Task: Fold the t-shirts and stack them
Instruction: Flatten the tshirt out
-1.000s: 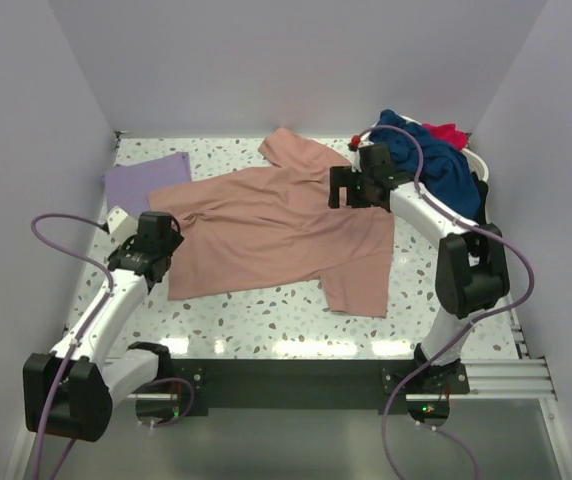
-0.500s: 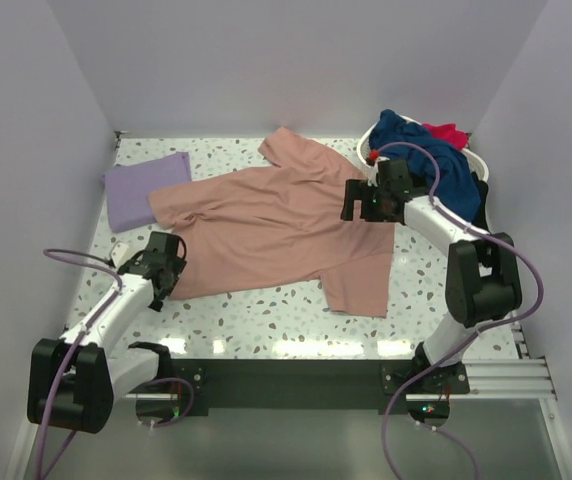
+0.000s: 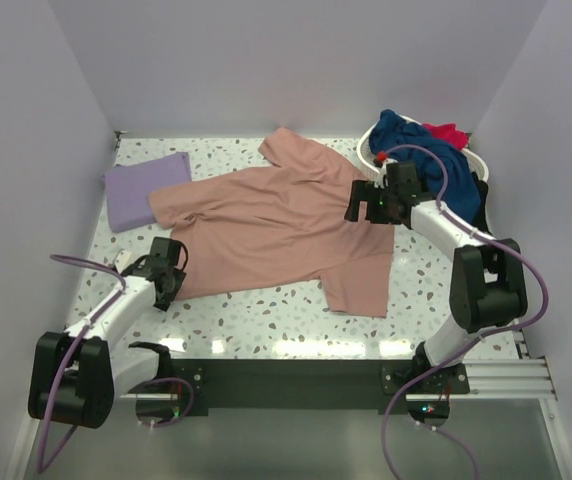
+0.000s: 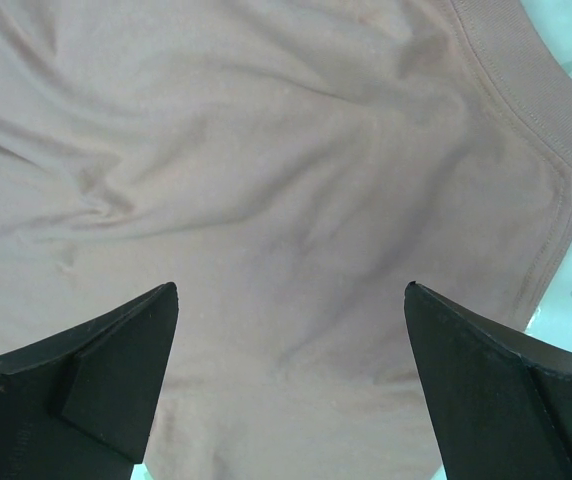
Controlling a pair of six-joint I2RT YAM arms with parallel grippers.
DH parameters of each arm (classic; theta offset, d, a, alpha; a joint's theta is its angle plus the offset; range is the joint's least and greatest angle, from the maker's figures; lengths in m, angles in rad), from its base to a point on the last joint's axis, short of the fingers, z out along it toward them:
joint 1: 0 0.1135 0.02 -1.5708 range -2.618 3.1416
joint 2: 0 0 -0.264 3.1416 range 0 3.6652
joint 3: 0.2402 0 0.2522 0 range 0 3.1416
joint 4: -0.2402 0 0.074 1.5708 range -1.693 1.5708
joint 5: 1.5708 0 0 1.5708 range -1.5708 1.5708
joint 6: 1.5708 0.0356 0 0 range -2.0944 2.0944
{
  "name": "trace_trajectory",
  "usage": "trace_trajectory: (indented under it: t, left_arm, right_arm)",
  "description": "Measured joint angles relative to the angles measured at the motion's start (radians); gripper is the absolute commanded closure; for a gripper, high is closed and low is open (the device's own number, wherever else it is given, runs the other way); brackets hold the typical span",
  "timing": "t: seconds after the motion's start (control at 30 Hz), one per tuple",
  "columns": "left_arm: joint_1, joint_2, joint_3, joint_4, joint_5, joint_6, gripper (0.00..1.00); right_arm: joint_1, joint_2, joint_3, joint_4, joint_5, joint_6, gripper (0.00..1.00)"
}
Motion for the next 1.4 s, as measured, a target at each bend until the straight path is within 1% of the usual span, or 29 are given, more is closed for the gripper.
trace_trajectory:
  t: [0.07,0.13,0.17,0.23,0.27,0.33,0.37,0.47,0.57,0.67,0.8,0.9,1.0,1.13,1.27,1.4]
  left_arm:
    - [0.0,-0.001,-0.004,0.008,0.0,0.0,0.49]
    - [0.0,-0.001,-0.008,0.015,0.003,0.002,0.51]
    - [0.0,-0.001,-0.008,0.018,0.006,0.002,0.56]
    - [0.0,-0.001,-0.012,0.028,0.011,0.002,0.63]
    - [0.0,-0.001,-0.014,0.034,0.017,0.002,0.7]
    - [0.0,-0.003,-0.02,0.044,0.024,0.002,0.78]
    - [0.0,-0.006,-0.023,0.045,0.027,0.003,0.86]
    - [0.0,-0.021,-0.037,0.06,0.046,0.006,1.0]
    - [0.0,-0.035,-0.043,0.071,0.068,0.022,1.0]
    - [0.0,-0.045,-0.044,0.09,0.084,0.053,1.0]
    - [0.0,-0.057,-0.041,0.12,0.086,0.121,1.0]
    - [0.0,-0.059,-0.024,0.132,0.08,0.186,1.0]
    - [0.0,-0.064,0.003,0.145,0.07,0.257,1.0]
    - [0.0,-0.075,0.032,0.17,0.058,0.36,1.0]
    - [0.0,-0.091,0.039,0.203,0.054,0.441,1.0]
    - [0.0,-0.098,0.039,0.234,0.062,0.505,1.0]
  right_arm:
    - [-0.005,0.0,-0.005,0.005,0.0,0.002,0.01]
    - [-0.007,0.0,-0.008,0.006,0.0,0.002,0.01]
    - [-0.009,0.0,-0.01,0.008,0.0,0.002,0.01]
    - [-0.012,0.0,-0.011,0.011,0.0,0.002,0.01]
    - [-0.013,-0.001,-0.013,0.013,0.0,0.002,0.01]
    - [-0.014,-0.003,-0.017,0.016,-0.001,0.002,0.01]
    - [-0.014,-0.005,-0.02,0.016,-0.001,0.002,0.01]
    - [-0.014,-0.009,-0.028,0.015,-0.002,0.002,0.02]
    - [-0.014,-0.022,-0.042,0.012,-0.002,0.002,0.02]
    - [-0.014,-0.076,-0.079,-0.005,0.003,-0.001,0.03]
    - [-0.013,-0.192,-0.141,-0.069,0.029,-0.007,0.04]
    - [-0.013,-0.302,-0.199,-0.129,0.054,-0.004,0.06]
    - [-0.008,-0.377,-0.234,-0.183,0.076,0.008,0.07]
    - [0.014,-0.399,-0.268,-0.247,0.093,0.032,0.11]
    - [0.045,-0.4,-0.324,-0.315,0.081,0.082,0.12]
    - [0.087,-0.415,-0.349,-0.404,0.117,0.131,0.12]
